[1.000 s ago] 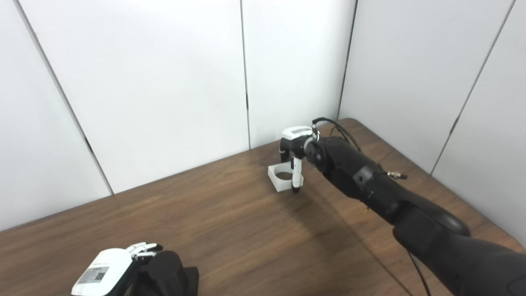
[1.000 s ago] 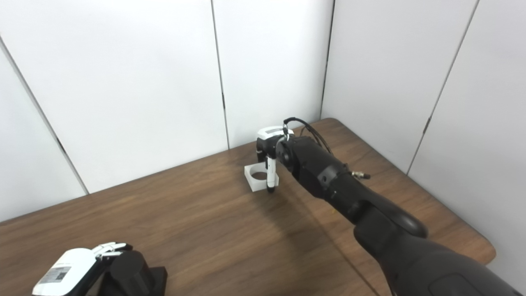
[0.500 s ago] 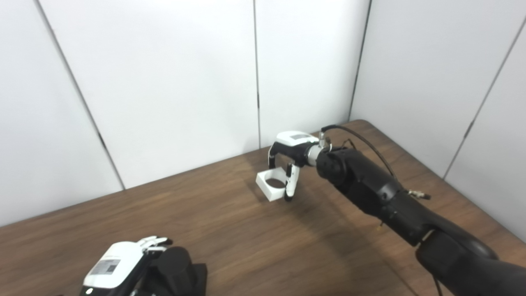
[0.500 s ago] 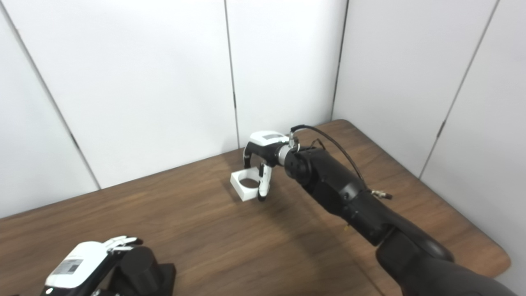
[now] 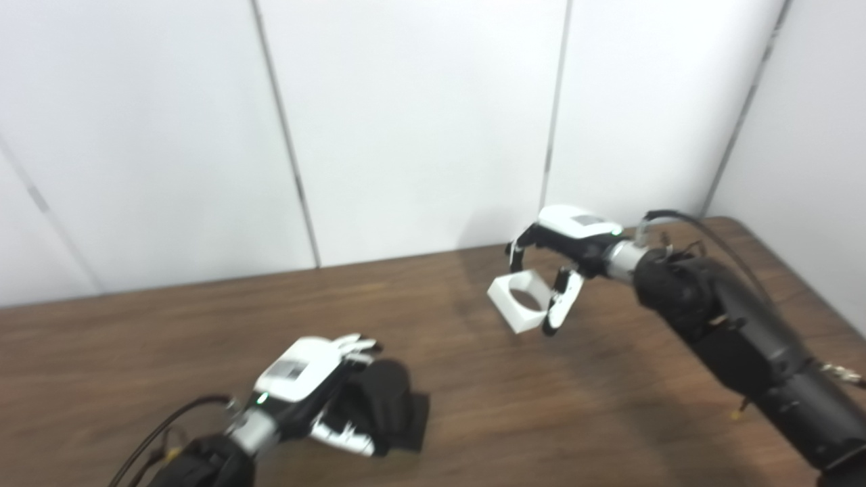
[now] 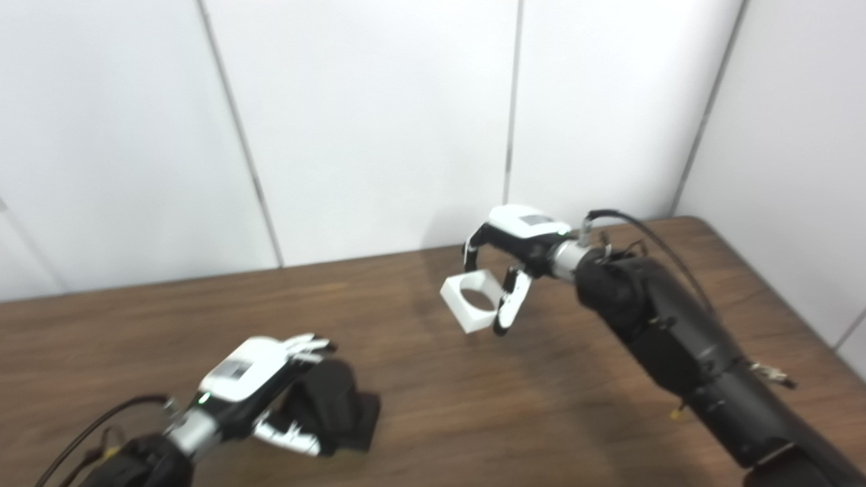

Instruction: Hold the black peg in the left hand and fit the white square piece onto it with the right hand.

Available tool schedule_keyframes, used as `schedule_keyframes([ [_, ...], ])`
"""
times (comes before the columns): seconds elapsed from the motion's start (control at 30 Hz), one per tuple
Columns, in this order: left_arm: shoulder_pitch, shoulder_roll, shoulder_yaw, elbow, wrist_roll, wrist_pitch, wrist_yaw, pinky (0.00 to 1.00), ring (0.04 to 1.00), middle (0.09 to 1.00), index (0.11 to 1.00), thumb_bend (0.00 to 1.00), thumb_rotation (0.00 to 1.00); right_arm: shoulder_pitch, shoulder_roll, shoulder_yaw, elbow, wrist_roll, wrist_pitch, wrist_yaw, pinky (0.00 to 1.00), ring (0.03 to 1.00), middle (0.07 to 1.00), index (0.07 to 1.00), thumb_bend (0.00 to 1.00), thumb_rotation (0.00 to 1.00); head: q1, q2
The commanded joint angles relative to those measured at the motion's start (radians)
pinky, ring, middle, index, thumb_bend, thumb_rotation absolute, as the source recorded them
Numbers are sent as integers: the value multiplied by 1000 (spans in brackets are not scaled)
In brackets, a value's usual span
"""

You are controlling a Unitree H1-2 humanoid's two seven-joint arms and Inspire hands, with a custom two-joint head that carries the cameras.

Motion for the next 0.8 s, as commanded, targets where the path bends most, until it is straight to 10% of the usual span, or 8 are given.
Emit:
schedule_keyframes([
  [0.0, 31, 2, -44, 59, 75, 46, -61, 814, 918, 886, 488, 524, 66, -44, -27, -26, -49, 16, -33, 3, 784, 865, 796, 478, 520, 133, 18, 8],
  [0.77, -5, -64, -72, 61, 102, 123, -79, 831, 942, 892, 487, 524, 69, -95, 23, -29, -207, 88, -76, 123, 753, 847, 801, 479, 521, 135, 159, 63],
])
